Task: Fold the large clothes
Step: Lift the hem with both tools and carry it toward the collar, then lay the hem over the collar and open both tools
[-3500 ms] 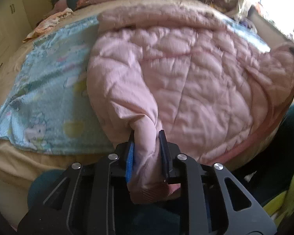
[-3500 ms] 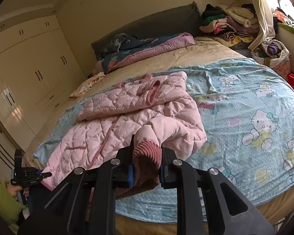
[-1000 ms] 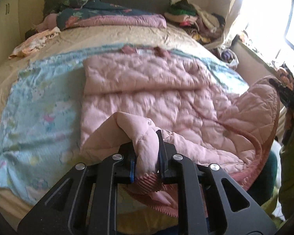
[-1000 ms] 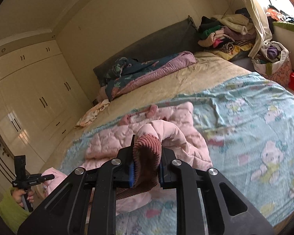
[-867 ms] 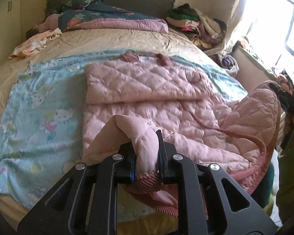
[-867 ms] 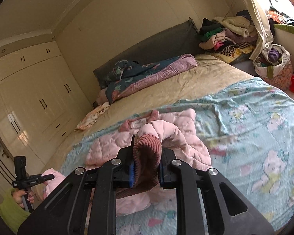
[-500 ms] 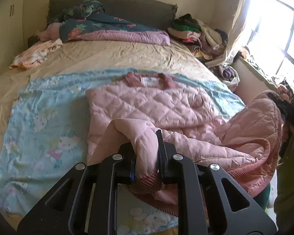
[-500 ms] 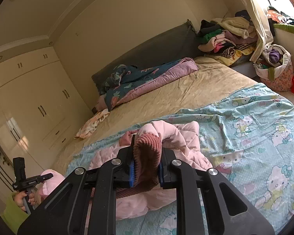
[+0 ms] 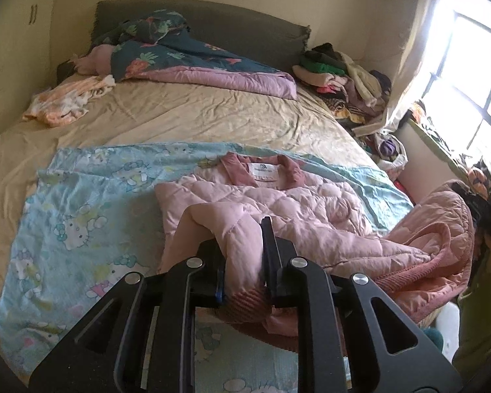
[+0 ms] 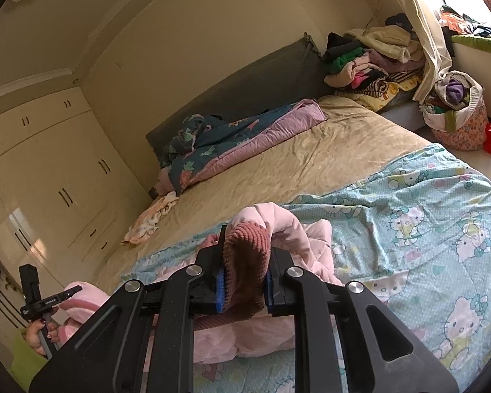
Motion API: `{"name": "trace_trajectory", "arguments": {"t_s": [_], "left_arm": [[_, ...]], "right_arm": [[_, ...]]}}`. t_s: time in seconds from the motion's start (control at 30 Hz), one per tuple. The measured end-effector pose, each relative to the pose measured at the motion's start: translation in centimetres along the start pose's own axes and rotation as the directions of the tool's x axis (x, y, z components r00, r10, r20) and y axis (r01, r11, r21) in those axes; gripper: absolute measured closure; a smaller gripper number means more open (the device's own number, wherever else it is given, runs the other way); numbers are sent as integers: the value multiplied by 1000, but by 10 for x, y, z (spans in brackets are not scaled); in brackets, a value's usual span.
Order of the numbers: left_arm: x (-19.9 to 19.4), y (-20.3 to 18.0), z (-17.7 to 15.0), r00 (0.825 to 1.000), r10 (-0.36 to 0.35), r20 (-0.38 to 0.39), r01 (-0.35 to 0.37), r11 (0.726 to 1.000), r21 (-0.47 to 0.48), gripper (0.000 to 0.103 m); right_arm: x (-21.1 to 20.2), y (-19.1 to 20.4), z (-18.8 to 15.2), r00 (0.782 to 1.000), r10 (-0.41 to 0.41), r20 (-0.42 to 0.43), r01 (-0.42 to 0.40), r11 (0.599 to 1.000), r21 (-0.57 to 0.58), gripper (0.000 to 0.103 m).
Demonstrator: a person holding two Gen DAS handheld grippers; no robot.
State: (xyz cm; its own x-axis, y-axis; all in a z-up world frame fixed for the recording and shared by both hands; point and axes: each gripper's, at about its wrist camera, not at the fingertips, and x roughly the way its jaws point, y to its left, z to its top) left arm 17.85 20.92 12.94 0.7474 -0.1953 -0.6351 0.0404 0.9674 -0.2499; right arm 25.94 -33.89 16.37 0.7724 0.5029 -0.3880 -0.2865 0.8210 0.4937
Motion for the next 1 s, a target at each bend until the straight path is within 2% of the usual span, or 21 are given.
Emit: {"name": "trace_trajectory", "arguments": {"t_s": [0.43, 0.7, 0.9, 1.0], "left_arm": [[62, 24, 21, 995, 96, -19, -97, 995, -35, 89], [117, 44, 32, 987, 144, -70, -149, 986, -73, 88], [151, 59, 33, 983, 145, -116, -157, 982, -102, 88], [165, 65, 32, 981, 139, -132, -155, 981, -118, 87]], "right_arm": [[79, -24, 21, 996, -54, -75, 58, 997, 48, 86], [137, -43, 26, 988, -80, -131, 87, 995, 48, 83], [176, -59, 26, 982, -77, -171, 91, 993, 78, 74], [191, -69, 25, 983, -48, -176, 69, 991, 114, 63]]}}
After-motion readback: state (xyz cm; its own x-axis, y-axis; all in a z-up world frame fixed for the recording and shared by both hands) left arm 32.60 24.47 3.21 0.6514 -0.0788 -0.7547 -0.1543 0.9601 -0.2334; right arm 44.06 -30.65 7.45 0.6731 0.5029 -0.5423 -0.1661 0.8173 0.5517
